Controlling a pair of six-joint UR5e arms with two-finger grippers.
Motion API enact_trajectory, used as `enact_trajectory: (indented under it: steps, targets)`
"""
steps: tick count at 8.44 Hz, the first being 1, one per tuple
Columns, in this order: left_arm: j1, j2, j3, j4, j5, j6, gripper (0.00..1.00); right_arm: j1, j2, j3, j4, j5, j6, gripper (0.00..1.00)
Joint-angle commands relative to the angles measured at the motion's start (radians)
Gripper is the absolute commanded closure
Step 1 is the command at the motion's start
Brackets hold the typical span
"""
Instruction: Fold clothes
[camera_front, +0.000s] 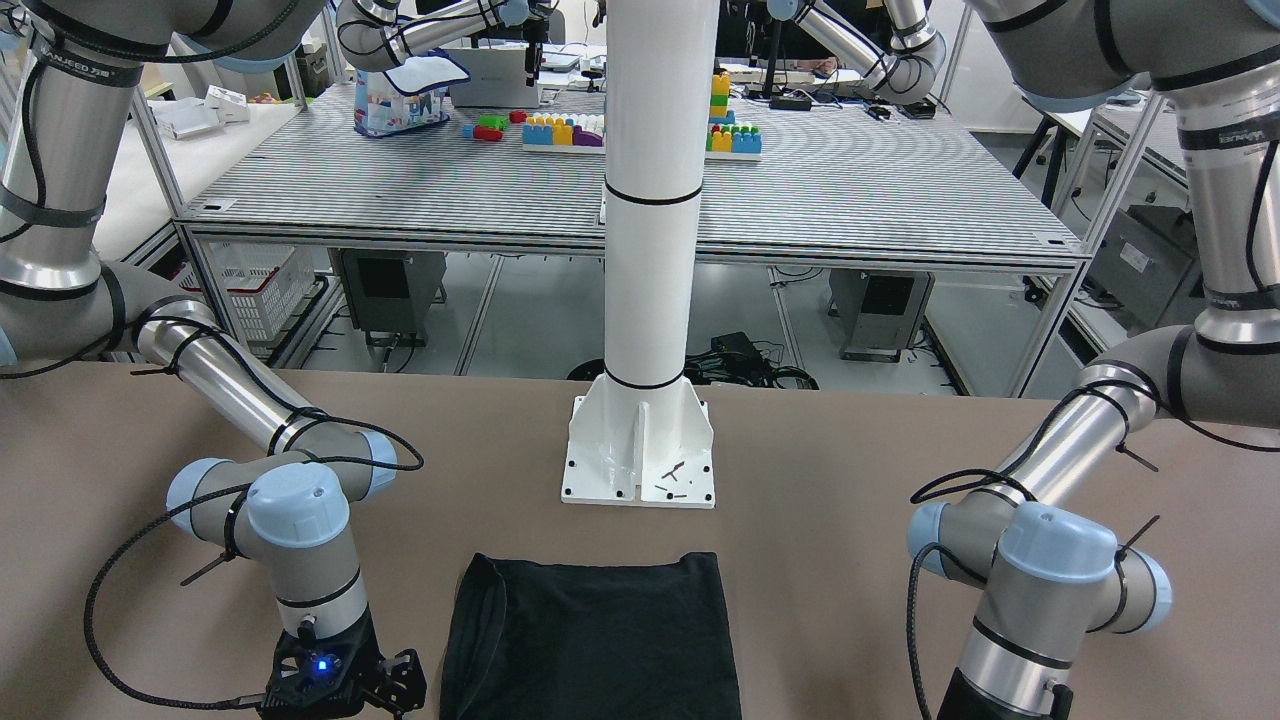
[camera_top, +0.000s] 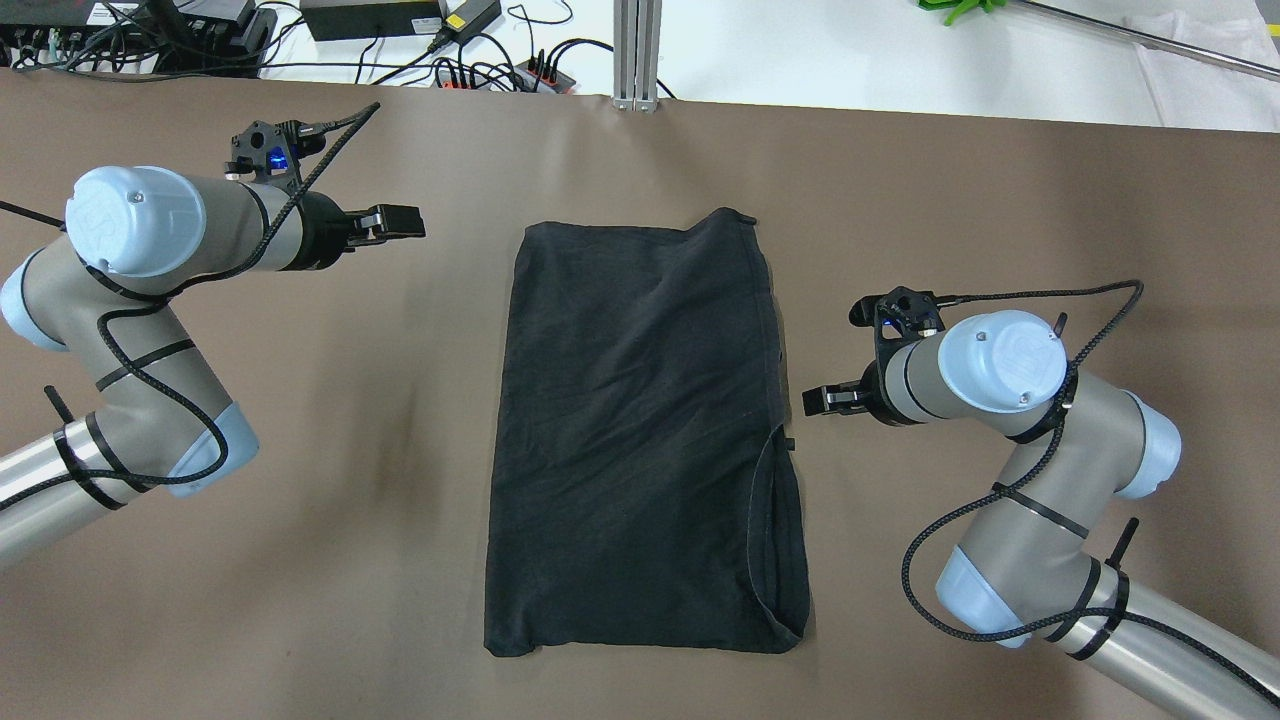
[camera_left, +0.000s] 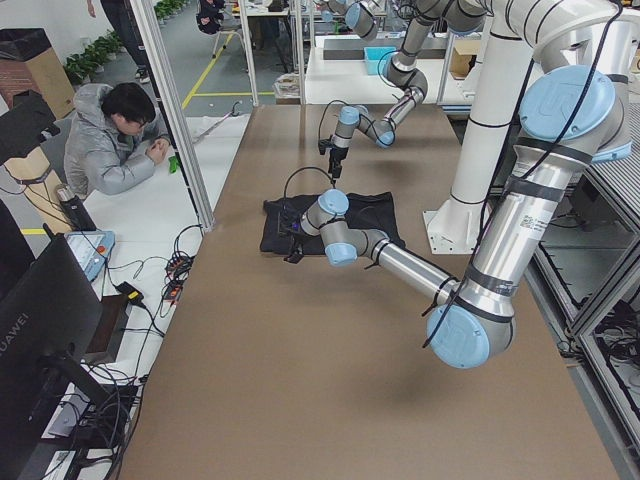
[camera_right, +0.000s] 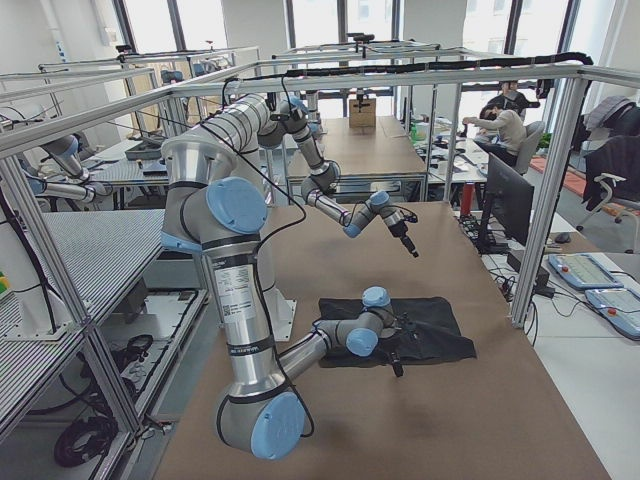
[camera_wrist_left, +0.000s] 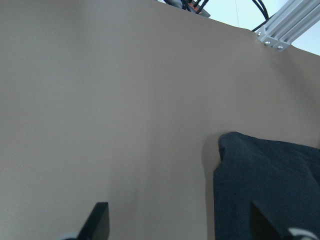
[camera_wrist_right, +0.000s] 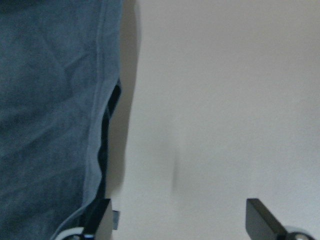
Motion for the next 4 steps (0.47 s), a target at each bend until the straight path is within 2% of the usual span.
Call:
enact_trajectory:
  steps: [1, 2, 4]
  targets:
    - [0.000, 0.000, 0.000, 0.001, 0.000, 0.001, 0.00, -0.083, 0.023, 0.028, 0.000, -0.037, 0.181, 0.06]
    - [0.000, 0.000, 0.000, -0.001, 0.000, -0.002, 0.00, -0.152, 0.027, 0.034, -0.001, -0.121, 0.205, 0.05]
    - [0.000, 0.002, -0.003, -0.001, 0.000, -0.002, 0.00, -0.226, 0.024, 0.035, -0.011, -0.175, 0.262, 0.06]
